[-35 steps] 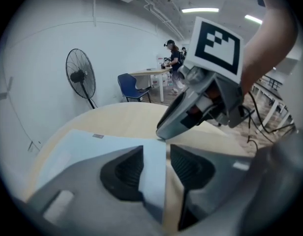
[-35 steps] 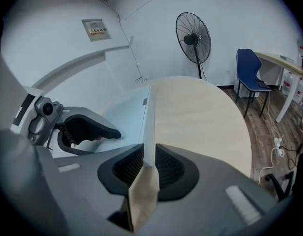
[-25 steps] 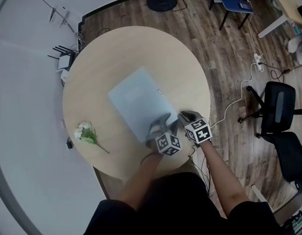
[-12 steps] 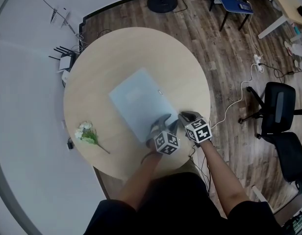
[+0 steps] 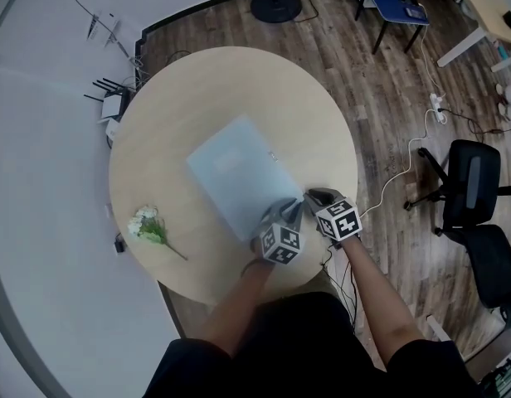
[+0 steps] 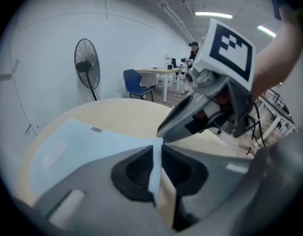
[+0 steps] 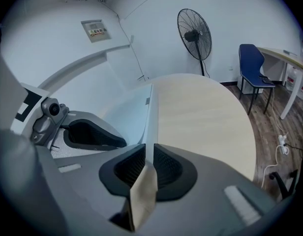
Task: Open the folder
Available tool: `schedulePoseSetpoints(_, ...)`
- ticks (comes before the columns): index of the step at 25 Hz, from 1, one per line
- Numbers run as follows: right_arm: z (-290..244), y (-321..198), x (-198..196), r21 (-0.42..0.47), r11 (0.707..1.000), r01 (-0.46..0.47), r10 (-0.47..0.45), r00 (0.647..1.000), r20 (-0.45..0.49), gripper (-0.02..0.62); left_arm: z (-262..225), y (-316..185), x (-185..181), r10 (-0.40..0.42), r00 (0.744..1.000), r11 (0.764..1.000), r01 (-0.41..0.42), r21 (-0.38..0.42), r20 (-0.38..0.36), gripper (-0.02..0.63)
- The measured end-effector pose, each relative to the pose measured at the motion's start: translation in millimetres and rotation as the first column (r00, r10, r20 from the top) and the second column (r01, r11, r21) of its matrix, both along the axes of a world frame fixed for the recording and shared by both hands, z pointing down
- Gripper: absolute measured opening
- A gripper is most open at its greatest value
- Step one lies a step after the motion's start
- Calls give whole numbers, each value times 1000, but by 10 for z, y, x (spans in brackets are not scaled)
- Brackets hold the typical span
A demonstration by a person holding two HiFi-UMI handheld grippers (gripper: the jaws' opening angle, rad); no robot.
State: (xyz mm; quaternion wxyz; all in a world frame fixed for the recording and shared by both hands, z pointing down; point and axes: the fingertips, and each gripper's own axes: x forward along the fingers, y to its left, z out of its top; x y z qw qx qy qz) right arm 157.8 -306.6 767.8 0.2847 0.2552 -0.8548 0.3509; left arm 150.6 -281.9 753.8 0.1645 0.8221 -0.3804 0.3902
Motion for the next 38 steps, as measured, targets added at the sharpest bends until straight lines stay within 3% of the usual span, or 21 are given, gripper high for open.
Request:
schedulePoseSetpoints(10,-17,25,-61,16,998,63,-63,998,-28,32,-208,-25,-37,-19,1000,998,20,62,-20,14)
schedulePoseSetpoints(15,-12,50,-57,-13,999,50,-51,997,-53,26,-385,-6,-80,-57,997,994,62,92,-51,9)
schedulePoseSetpoints(21,-24,101,-149,51,996,76,-68,987,-147,2,-552,13,-232,-86,993,988,95,122,-76,5)
schedulePoseSetpoints(31,-61,217,-290,81,993,88,-66,968,-243,2,-810,118,-493,-146,982,974,164,154,-122,2)
schedulePoseSetpoints(38,-67,225,-337,96,992,79,-50,961,-271,2,-1102,254,-610,-142,981,953,172,248,-132,3)
